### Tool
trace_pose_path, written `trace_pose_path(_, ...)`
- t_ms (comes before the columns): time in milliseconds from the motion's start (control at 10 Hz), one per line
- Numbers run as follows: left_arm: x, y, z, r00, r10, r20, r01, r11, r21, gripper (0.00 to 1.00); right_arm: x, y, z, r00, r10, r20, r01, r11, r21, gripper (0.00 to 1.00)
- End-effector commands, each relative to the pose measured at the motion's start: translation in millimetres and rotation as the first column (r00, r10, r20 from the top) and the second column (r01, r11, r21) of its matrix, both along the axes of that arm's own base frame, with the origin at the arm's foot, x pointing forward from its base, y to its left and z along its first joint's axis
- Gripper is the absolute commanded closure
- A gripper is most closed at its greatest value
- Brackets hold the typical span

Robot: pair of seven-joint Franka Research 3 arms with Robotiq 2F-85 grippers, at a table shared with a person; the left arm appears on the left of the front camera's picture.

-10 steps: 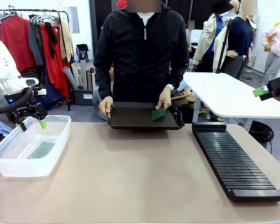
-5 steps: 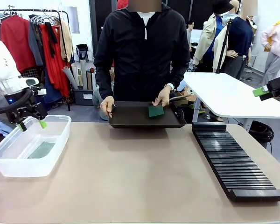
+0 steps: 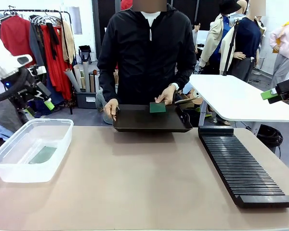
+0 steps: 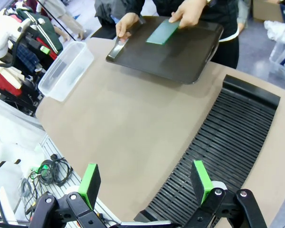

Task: Sort PCBs into racks and boxes based on the side picked up.
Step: Pick up the Blank PCB handed by the Human.

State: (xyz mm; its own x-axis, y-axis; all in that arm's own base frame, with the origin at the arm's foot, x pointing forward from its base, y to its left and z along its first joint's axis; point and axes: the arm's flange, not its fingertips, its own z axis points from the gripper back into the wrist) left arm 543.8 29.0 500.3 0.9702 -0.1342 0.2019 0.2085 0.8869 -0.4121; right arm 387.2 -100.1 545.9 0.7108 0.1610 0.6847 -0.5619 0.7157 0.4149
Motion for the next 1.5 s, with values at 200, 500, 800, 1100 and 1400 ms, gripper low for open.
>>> trace_pose_path(200, -26.5, -0.9, 4.5, 0.971, -0.21, 0.116, 0.237, 0.914, -0.329, 0.0, 0.7, 1.0, -0.3, 1.0, -0.006, 0.014, 0.006, 1.0, 0.006, 0.0)
trace_pose_path(500, -41.1, -6.1, 14.0, 0.931, -0.209, 0.299, 0.311, 0.882, -0.354, 0.0, 0.7, 1.0, -0.3, 1.0, -0.006, 0.014, 0.006, 1.0, 0.006, 0.0)
trace_pose_path(800, -49.9, -12.3, 28.3, 0.907, -0.197, 0.372, 0.342, 0.861, -0.377, 0.0, 0.7, 1.0, -0.3, 1.0, -0.006, 0.014, 0.006, 1.0, 0.006, 0.0)
trace_pose_path(1100, -43.0, -9.9, 34.8, 0.917, -0.199, 0.345, 0.324, 0.876, -0.357, 0.0, 0.7, 1.0, -0.3, 1.0, -0.006, 0.014, 0.006, 1.0, 0.006, 0.0)
trace_pose_path(1400, -43.0, -9.9, 34.8, 0.917, -0.199, 0.345, 0.324, 0.876, -0.357, 0.0, 0.7, 1.0, -0.3, 1.0, -0.006, 0.014, 0.006, 1.0, 0.006, 0.0)
